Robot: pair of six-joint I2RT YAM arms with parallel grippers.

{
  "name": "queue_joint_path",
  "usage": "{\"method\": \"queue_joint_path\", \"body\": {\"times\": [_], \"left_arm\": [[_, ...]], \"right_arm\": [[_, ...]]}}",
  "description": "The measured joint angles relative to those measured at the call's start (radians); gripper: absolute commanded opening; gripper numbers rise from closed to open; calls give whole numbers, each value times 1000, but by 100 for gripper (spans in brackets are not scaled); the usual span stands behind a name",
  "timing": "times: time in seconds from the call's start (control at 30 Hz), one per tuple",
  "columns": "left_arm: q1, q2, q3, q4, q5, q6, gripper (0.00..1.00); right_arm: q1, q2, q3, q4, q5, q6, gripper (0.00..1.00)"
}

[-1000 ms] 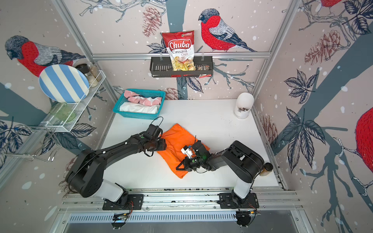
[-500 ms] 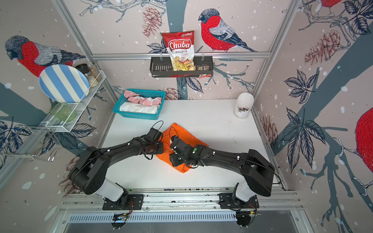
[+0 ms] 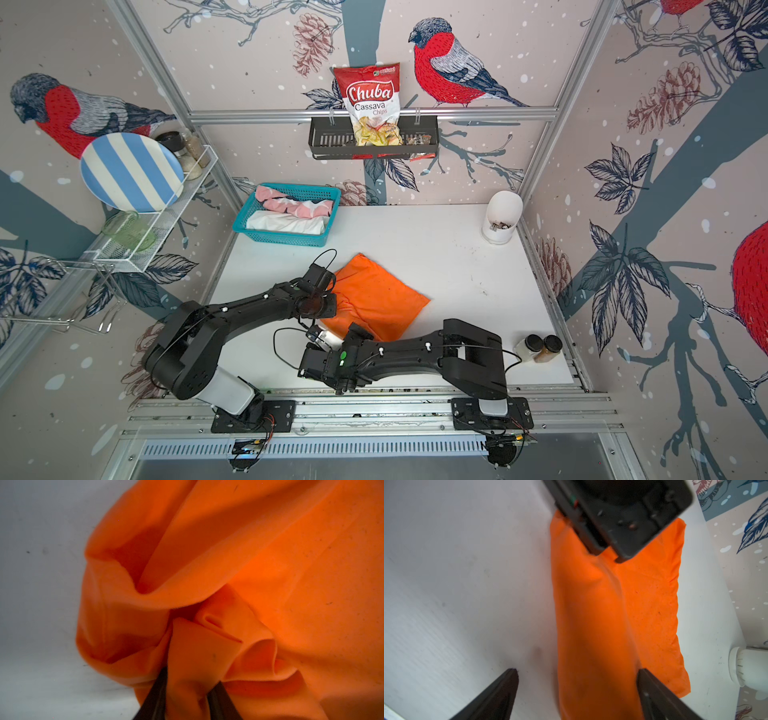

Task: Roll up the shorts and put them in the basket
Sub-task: Roll the shorts at the center of the board.

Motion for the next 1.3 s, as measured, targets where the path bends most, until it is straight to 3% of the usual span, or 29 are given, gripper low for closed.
{"method": "queue_joint_path", "body": {"times": [0.17, 0.27, 0.37, 0.5, 0.63, 0.77, 1.17, 1.3], "left_arm": [[0, 0, 0, 0, 2, 1, 32], [0, 4, 0, 3, 2, 6, 32], [0, 10, 2, 10, 7, 18, 32], [0, 23, 16, 11, 8, 27, 36], [2, 36, 50, 9, -4, 45, 57], [25, 0, 91, -9, -34, 59, 69], [100, -288, 83, -147, -95, 58, 75], [100, -369, -11, -129, -3, 5, 79]], "right_arm": [[-8, 83, -42, 29, 73, -22, 79], [-23, 98, -65, 70, 121, -24, 51], [-47, 89, -93, 95, 91, -35, 25], [-88, 14, -120, 126, -39, -42, 9], [-156, -82, -151, 174, -280, 10, 6], [-242, -150, -206, 279, -554, 106, 6], [-517, -129, -464, 785, -1199, 401, 8], [-581, -92, -537, 975, -1340, 494, 7]]}}
